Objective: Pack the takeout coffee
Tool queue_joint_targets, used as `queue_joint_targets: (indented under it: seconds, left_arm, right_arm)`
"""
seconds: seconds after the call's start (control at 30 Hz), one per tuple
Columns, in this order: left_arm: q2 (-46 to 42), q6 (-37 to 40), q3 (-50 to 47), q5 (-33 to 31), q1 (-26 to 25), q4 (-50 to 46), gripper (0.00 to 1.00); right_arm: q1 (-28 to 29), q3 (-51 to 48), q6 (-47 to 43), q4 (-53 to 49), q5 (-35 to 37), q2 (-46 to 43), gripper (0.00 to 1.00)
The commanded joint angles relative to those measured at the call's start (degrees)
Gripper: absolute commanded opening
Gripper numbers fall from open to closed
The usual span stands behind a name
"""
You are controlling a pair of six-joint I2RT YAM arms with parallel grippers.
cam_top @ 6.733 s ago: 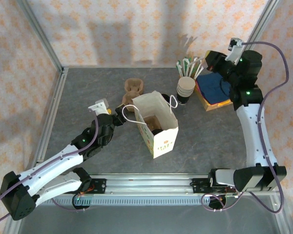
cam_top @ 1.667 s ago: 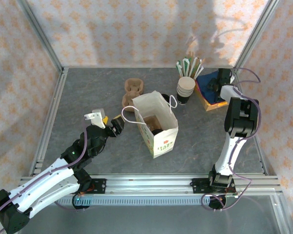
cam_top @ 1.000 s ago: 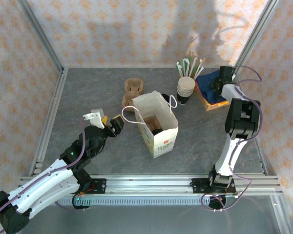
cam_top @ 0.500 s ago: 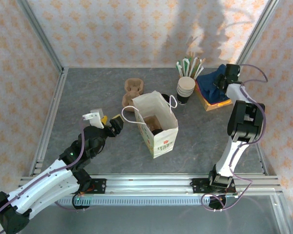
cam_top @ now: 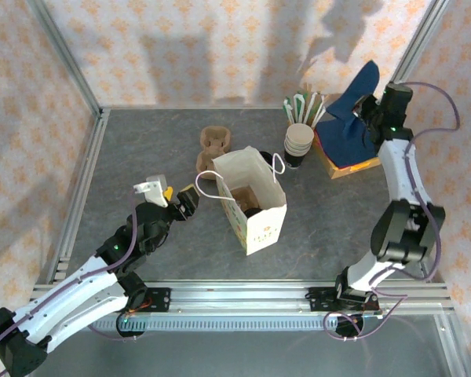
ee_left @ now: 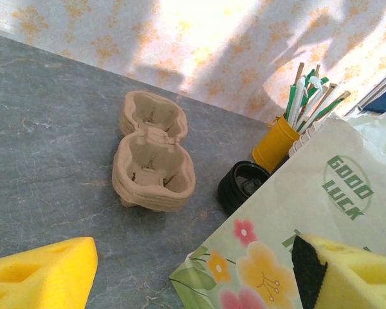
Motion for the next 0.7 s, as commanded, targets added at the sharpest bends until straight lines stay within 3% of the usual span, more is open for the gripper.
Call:
queue_joint_targets:
  seconds: [0.0, 0.33, 0.67]
  left_arm:
    - [0.4, -0.5, 0.2, -0.2, 0.5, 0.7, 0.81]
    - [2.5, -1.3, 0.0, 1.3, 0.5, 2.4, 0.80]
    - [2.3, 0.8, 1.3, -1.7, 0.5, 1.3, 0.80]
  right_arm:
    - [0.0, -3.7, 2.9, 4.1, -6.6, -8.0, 0.03]
    - [4.3, -7.2, 6.5, 0.2, -12.7, -26.8, 0.00]
    - [10.1, -4.3, 12.4, -3.9, -24.7, -33.6, 0.00]
